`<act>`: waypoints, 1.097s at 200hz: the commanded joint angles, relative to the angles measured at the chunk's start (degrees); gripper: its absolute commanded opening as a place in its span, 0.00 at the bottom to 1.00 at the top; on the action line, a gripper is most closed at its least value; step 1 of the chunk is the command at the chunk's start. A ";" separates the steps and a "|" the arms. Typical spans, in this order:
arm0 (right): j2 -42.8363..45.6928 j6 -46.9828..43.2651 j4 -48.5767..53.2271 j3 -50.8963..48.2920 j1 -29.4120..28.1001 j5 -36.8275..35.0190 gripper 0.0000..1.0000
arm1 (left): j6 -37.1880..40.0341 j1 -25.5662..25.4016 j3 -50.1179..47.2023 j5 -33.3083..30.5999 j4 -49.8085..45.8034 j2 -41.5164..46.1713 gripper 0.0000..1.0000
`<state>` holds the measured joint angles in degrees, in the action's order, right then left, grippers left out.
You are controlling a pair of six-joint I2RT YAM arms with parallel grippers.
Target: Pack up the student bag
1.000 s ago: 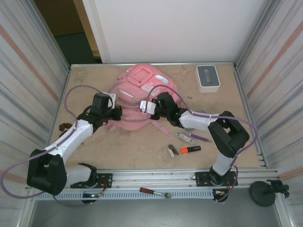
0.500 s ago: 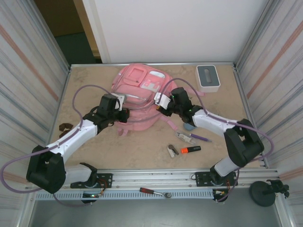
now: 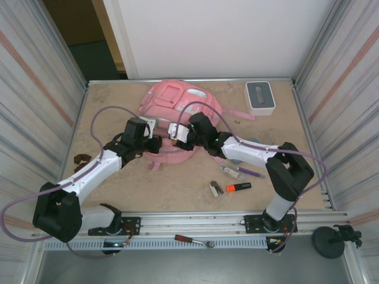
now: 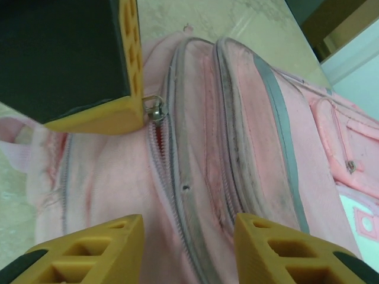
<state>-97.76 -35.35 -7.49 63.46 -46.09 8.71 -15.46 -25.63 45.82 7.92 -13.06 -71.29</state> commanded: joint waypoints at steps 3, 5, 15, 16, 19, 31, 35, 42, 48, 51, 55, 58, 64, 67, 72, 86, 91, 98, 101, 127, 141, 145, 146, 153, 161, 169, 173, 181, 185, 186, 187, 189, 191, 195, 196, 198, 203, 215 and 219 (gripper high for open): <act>-2.95 -3.41 0.98 3.22 -0.75 -2.56 0.39 | -0.20 -0.29 1.89 1.20 -0.04 2.12 0.00; -3.14 -3.54 0.98 3.24 -0.76 -2.69 0.38 | -0.19 -0.30 1.90 1.17 0.01 2.12 0.00; -3.74 -4.08 0.92 3.35 -0.85 -3.39 0.33 | -0.20 -0.30 1.88 0.94 0.05 2.12 0.00; -3.79 -4.09 0.91 3.39 -0.89 -3.50 0.33 | -0.19 -0.30 1.89 0.90 0.05 2.12 0.00; -3.92 -4.25 0.77 3.26 -0.93 -3.88 0.30 | -0.18 -0.30 1.90 0.79 0.05 2.12 0.00; -3.94 -4.62 -0.06 2.44 -0.85 -5.47 0.19 | -0.10 -0.21 1.76 0.28 -0.03 2.16 0.00; -3.73 -4.80 -0.57 1.96 -0.77 -5.90 0.15 | -0.03 -0.14 1.68 0.18 -0.10 2.20 0.00; -3.20 -4.96 -1.58 0.88 -0.55 -6.61 0.10 | -0.01 0.17 1.58 -0.28 -0.29 2.29 0.00; -2.50 -4.92 -2.31 -0.07 -0.29 -6.73 0.07 | 0.04 0.51 1.39 -0.62 -0.38 2.46 0.00; -2.12 -4.90 -2.66 -0.53 -0.10 -6.77 0.05 | 0.08 0.76 1.33 -0.80 -0.46 2.58 0.00; -1.53 -4.74 -3.09 -1.32 0.14 -6.71 0.04 | 0.12 1.11 1.14 -1.03 -0.47 2.72 0.00; -1.07 -4.59 -3.55 -1.85 0.38 -6.74 0.03 | 0.16 1.36 0.99 -1.24 -0.52 2.87 0.00; -0.19 -4.43 -4.26 -2.92 0.82 -6.66 0.01 | 0.30 1.97 0.78 -1.61 -0.71 3.10 0.00; 0.31 -4.27 -4.62 -3.51 1.07 -6.54 0.01 | 0.38 2.37 0.62 -1.94 -0.80 3.21 0.00; 1.10 -4.15 -5.08 -4.40 1.50 -6.37 0.00 | 0.58 2.93 0.51 -2.45 -1.10 3.46 0.00; 3.23 -3.61 -5.99 -6.80 3.18 -5.36 0.00 | 1.36 4.75 0.05 -4.26 -1.93 3.91 0.00; 3.75 -3.46 -6.11 -7.33 3.64 -5.11 0.00 | 1.63 5.51 -0.07 -4.83 -2.20 3.96 0.00; 4.55 -3.19 -6.14 -8.13 4.44 -4.82 0.00 | 1.98 6.61 -0.20 -5.41 -2.64 4.05 0.00; 4.94 -3.02 -6.05 -8.53 4.90 -4.65 0.00 | 2.09 7.02 -0.27 -5.69 -2.79 4.05 0.00; 6.98 -3.14 -6.22 -10.81 6.95 -4.17 0.00 | 2.53 9.34 -0.57 -9.00 -3.24 3.67 0.00; 7.81 -3.02 -6.12 -11.46 8.17 -3.67 0.00 | 2.67 9.46 -0.13 -9.01 -3.63 2.92 0.00; 7.99 -2.91 -6.14 -11.51 8.59 -3.77 0.00 | 2.57 9.46 -0.05 -8.47 -3.64 2.83 0.00; 8.01 -2.85 -6.14 -11.52 8.66 -3.74 0.00 | 2.60 9.46 -0.04 -8.33 -3.64 2.83 0.00; 8.18 -2.35 -6.15 -11.52 9.43 -3.56 0.00 | 2.42 9.38 -0.22 -7.16 -3.40 2.89 0.00; 8.19 -1.58 -5.89 -11.11 10.23 -3.04 0.00 | 2.04 9.28 -0.55 -5.97 -2.85 3.19 0.00; 7.80 -0.97 -5.63 -10.46 10.68 -2.66 0.01 | 1.54 9.03 -1.02 -5.00 -2.23 3.70 0.00; 7.48 -0.79 -5.42 -10.07 10.68 -2.65 0.02 | 1.34 8.87 -1.23 -4.40 -1.93 3.98 0.00; 6.55 -0.97 -4.58 -8.99 10.54 -2.88 0.03 | 0.86 8.40 -1.56 -3.49 -1.41 4.58 0.00; 6.10 -1.10 -4.08 -8.47 10.49 -3.18 0.04 | 0.81 8.11 -1.62 -3.06 -1.24 4.86 0.00; 6.05 -1.15 -3.97 -8.32 10.49 -3.22 0.04 | 0.75 8.08 -1.66 -2.99 -1.16 4.94 0.00; 5.93 -1.18 -3.87 -8.25 10.40 -3.33 0.05 | 0.73 7.93 -1.64 -2.91 -1.13 5.02 0.00; 5.67 -1.20 -3.68 -7.96 10.38 -3.50 0.05 | 0.64 7.71 -1.66 -2.85 -1.06 5.13 0.00; 5.43 -1.25 -3.48 -7.71 10.26 -3.65 0.05 | 0.57 7.50 -1.69 -2.61 -1.02 5.24 0.00; 5.11 -1.56 -3.11 -7.30 10.27 -4.04 0.06 | 0.46 6.97 -1.64 -2.38 -1.00 5.43 0.00; 4.98 -1.65 -3.04 -7.21 10.29 -4.09 0.06 | 0.45 6.81 -1.67 -2.34 -1.00 5.49 0.00; 4.84 -1.65 -2.88 -7.04 10.20 -4.26 0.06 | 0.39 6.51 -1.58 -2.26 -1.00 5.53 0.00; 4.48 -2.05 -2.65 -6.72 10.14 -4.58 0.07 | 0.30 5.70 -1.53 -2.30 -1.00 5.77 0.00; 4.14 -2.82 -2.22 -6.22 10.25 -5.56 0.09 | -0.13 3.39 -1.84 -2.66 -0.87 6.31 0.00; 4.13 -3.00 -1.98 -6.08 10.32 -6.11 0.11 | -0.19 2.46 -1.88 -2.72 -0.83 6.36 0.00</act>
<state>-91.90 -38.17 -12.69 54.87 -37.78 10.22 -14.41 -19.88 44.25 5.69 -14.50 -68.45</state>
